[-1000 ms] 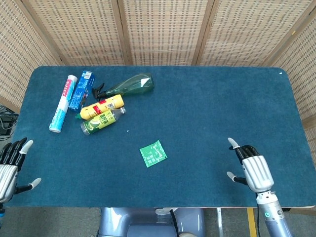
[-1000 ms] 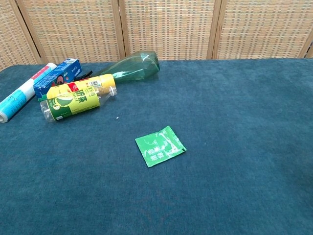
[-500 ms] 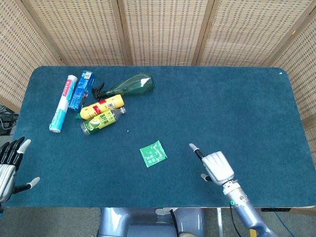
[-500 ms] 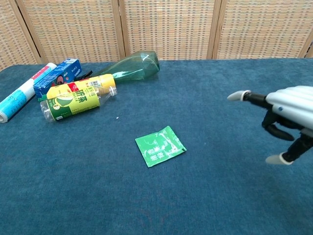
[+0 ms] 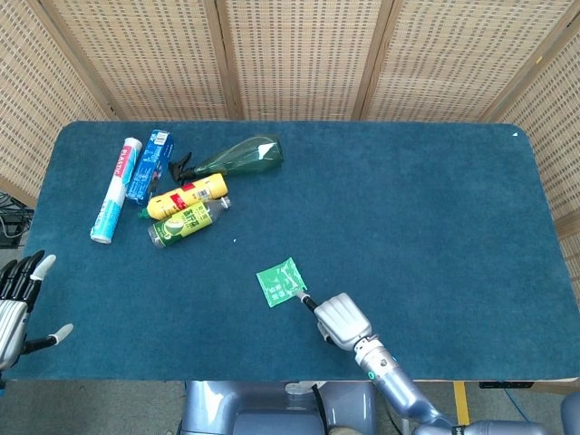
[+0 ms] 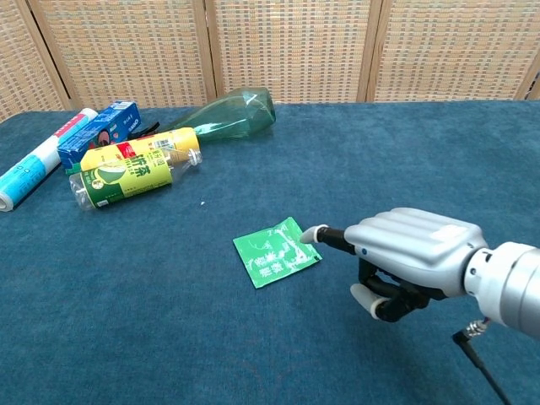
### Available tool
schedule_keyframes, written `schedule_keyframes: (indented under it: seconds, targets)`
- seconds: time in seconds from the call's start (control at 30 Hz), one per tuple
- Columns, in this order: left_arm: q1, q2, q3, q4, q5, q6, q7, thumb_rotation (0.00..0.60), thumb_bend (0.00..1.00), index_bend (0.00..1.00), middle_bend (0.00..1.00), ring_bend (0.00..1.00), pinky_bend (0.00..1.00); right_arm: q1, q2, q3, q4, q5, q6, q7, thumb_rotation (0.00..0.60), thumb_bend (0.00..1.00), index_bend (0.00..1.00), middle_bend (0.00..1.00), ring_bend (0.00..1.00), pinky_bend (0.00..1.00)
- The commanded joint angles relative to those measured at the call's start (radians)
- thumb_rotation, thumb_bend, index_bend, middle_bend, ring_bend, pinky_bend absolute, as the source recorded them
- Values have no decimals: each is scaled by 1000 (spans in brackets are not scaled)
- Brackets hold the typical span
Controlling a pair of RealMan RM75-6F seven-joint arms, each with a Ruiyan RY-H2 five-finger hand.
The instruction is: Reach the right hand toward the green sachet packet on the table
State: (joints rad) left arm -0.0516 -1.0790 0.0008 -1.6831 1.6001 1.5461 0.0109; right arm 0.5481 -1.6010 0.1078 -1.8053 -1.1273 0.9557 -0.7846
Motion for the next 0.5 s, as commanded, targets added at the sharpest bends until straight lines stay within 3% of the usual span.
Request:
schedule_keyframes:
  seconds: [0.03,0.5]
  targets:
    - [0,0,-1,1,0,1,-2,589,100,0,0,0,0,17,-16,-2,16,26,3,-13,600,805,88,975,1000,886]
    - [0,1,1,-3,3,1,2,588,100,0,0,0,0,102,-73,-14,39,175,53,-131,600,860,101,981,1000,889]
